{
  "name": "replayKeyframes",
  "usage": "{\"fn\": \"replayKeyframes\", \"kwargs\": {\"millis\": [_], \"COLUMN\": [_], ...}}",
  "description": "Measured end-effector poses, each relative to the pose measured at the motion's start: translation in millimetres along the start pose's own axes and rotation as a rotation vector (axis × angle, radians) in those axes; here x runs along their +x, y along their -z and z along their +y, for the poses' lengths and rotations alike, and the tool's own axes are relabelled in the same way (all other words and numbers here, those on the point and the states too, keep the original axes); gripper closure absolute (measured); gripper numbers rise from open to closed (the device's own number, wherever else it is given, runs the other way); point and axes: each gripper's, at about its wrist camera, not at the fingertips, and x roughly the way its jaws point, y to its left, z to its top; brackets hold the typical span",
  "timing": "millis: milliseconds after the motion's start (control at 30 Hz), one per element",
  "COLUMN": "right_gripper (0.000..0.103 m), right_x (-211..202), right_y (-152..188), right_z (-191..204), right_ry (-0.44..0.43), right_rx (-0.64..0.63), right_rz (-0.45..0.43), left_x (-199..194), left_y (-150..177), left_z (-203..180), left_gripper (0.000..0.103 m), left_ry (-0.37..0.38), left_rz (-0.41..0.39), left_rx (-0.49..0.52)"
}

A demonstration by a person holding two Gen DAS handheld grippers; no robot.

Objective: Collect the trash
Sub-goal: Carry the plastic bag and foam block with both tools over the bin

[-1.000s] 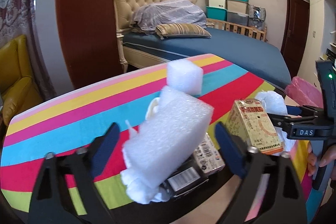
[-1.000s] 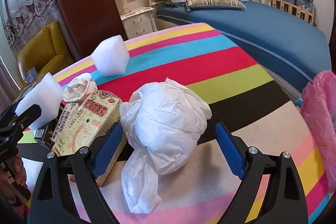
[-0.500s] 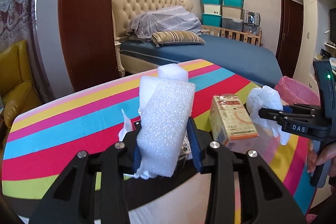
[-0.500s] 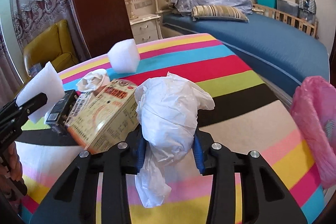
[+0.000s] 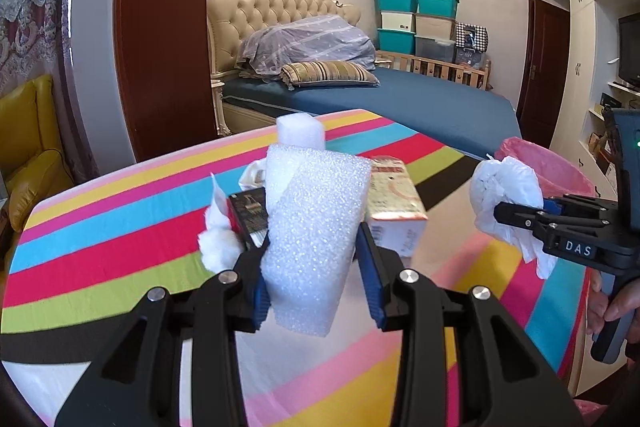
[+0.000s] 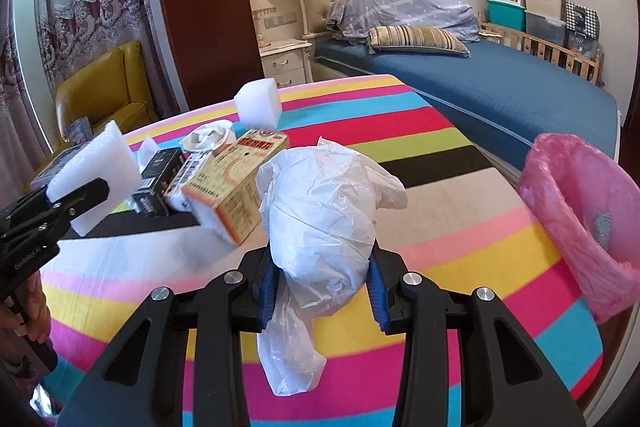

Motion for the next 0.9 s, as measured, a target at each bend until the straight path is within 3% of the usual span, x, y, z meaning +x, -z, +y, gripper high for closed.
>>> {"fn": "replayKeyframes", "kwargs": {"millis": [233, 500, 900], "right_gripper": [0.066, 0.066, 0.066], "right_x": [-26.3, -48.9, -57.5], "right_y": [14.9, 18.9, 17.0], "right_z": [5.1, 4.7, -31.8], "right_ry": [0.001, 0.009, 0.067], "right_rx": [-0.013, -0.016, 0.046], "right_rz": [-0.051, -0.133, -0.166], "left_x": [-7.9, -9.8, 5.8], "left_y": [7.5, 5.2, -5.7], "left_z": [-19.9, -45.5, -74.8], "left_gripper": [0.066, 0.066, 0.066], "left_ry": [0.008, 0.028, 0.090], "left_rz": [0.003, -0.018, -0.029], "left_rx": [-0.008, 0.050, 0.118]}}
